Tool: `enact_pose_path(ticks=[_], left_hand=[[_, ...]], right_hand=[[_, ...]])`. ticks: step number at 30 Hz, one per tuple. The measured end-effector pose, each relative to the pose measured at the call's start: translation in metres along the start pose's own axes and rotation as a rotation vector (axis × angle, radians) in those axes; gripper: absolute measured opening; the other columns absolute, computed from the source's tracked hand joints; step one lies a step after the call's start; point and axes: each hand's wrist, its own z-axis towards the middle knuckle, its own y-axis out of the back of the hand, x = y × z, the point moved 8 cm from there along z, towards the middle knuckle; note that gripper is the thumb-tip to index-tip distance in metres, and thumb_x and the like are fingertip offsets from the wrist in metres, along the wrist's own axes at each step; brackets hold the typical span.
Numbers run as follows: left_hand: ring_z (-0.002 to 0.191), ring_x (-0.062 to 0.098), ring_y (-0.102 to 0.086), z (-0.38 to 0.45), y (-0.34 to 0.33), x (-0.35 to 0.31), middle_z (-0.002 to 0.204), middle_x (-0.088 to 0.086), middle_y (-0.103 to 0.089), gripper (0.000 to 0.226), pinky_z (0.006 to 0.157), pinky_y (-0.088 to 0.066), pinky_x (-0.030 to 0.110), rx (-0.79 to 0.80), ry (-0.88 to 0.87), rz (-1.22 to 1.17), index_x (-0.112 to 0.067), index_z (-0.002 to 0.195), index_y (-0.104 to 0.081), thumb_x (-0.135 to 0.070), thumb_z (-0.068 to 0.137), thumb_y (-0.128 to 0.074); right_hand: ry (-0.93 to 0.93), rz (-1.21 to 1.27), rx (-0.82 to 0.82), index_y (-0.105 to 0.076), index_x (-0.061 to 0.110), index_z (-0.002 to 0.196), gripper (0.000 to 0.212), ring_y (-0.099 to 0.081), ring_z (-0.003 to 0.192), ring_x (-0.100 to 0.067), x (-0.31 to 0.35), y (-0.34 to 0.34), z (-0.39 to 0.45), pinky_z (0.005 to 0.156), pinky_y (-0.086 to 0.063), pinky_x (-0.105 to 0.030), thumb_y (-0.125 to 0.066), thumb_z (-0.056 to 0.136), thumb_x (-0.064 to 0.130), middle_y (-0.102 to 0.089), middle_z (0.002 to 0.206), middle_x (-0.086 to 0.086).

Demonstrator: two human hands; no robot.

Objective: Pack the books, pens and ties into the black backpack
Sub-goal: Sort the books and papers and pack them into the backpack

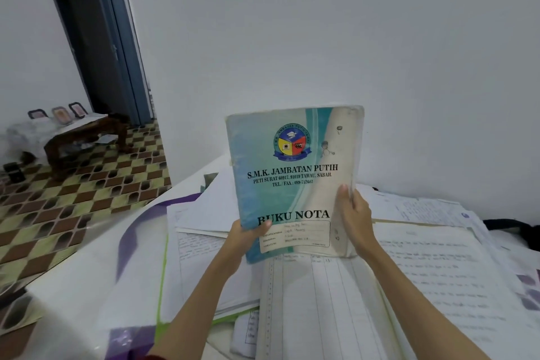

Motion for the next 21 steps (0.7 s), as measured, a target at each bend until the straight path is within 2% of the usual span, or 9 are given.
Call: enact_pose_path(ticks=[3,7,9,11,12,14,16,18,21], left_hand=[[0.098,0.029,-0.067,-0.004,-0.003,0.002,0.103,0.01,-0.072,0.036,0.09,-0.052,0.049,0.024,-0.007,0.028,-0.009,0.106,-0.064,-0.03,0.078,-0.072],[0.095,0.027,-0.068,-0.005,-0.001,0.004,0.098,0.009,-0.072,0.022,0.086,-0.055,0.044,-0.043,0.007,0.029,-0.011,0.099,-0.065,-0.028,0.085,-0.067],[0.091,0.024,-0.067,-0.006,-0.002,-0.002,0.091,0.006,-0.072,0.013,0.076,-0.056,0.035,-0.076,0.013,0.062,-0.014,0.091,-0.064,-0.026,0.086,-0.065],[0.085,0.021,-0.066,-0.006,-0.004,-0.016,0.088,0.003,-0.07,0.007,0.066,-0.053,0.026,-0.086,-0.015,0.084,-0.017,0.086,-0.063,-0.024,0.087,-0.064],[0.082,0.02,-0.066,-0.007,-0.005,-0.024,0.087,0.003,-0.07,0.006,0.064,-0.052,0.026,-0.089,-0.032,0.073,-0.017,0.086,-0.063,-0.022,0.087,-0.065],[0.081,0.022,-0.067,-0.008,-0.01,-0.04,0.087,0.005,-0.071,0.006,0.064,-0.053,0.028,-0.083,-0.05,0.029,-0.015,0.087,-0.064,-0.02,0.086,-0.066],[0.081,0.022,-0.068,-0.009,-0.017,-0.056,0.089,0.009,-0.072,0.009,0.063,-0.055,0.028,-0.04,-0.062,0.019,-0.01,0.089,-0.064,-0.019,0.086,-0.066],[0.08,0.022,-0.07,-0.01,-0.031,-0.076,0.095,0.013,-0.072,0.012,0.062,-0.057,0.027,0.055,-0.084,0.037,-0.007,0.094,-0.064,-0.016,0.086,-0.066],[0.084,0.025,-0.071,-0.011,-0.064,-0.103,0.098,0.015,-0.072,0.019,0.069,-0.059,0.034,0.247,-0.094,0.064,-0.005,0.103,-0.064,-0.012,0.085,-0.066]], right_hand=[[-0.041,0.05,-0.001,-0.056,0.012,0.094,0.035,-0.058,0.076,-0.008,-0.003,0.001,-0.001,0.061,-0.041,-0.017,-0.036,0.099,0.041,-0.061,0.084,0.004],[-0.043,0.015,0.017,-0.056,0.005,0.093,0.042,-0.058,0.076,-0.018,-0.009,-0.001,-0.004,0.069,-0.049,-0.026,-0.036,0.098,0.042,-0.061,0.083,-0.003],[-0.05,0.03,0.023,-0.055,0.0,0.094,0.049,-0.059,0.083,-0.027,-0.009,-0.001,-0.007,0.077,-0.05,-0.037,-0.035,0.098,0.044,-0.061,0.086,-0.011],[-0.068,0.047,0.024,-0.054,-0.007,0.102,0.053,-0.06,0.096,-0.036,-0.006,0.002,-0.005,0.085,-0.05,-0.043,-0.033,0.099,0.043,-0.063,0.1,-0.023],[-0.072,0.057,0.022,-0.053,-0.007,0.106,0.053,-0.059,0.099,-0.035,-0.003,0.004,-0.003,0.085,-0.05,-0.041,-0.033,0.1,0.041,-0.062,0.105,-0.024],[-0.087,0.101,0.019,-0.058,0.001,0.109,0.044,-0.062,0.094,-0.024,0.007,0.014,-0.001,0.079,-0.051,-0.029,-0.038,0.099,0.04,-0.066,0.103,-0.011],[-0.106,0.152,0.04,-0.062,0.01,0.108,0.032,-0.065,0.091,-0.018,0.019,0.03,0.003,0.075,-0.052,-0.028,-0.052,0.095,0.037,-0.068,0.101,-0.003],[-0.148,0.169,0.081,-0.065,0.012,0.101,0.023,-0.068,0.087,-0.019,0.033,0.053,0.006,0.069,-0.052,-0.027,-0.063,0.089,0.03,-0.072,0.095,-0.003],[-0.233,0.208,0.182,-0.066,0.01,0.105,0.033,-0.07,0.09,-0.023,0.053,0.092,-0.002,0.077,-0.057,-0.034,-0.074,0.076,0.023,-0.074,0.097,-0.006]])
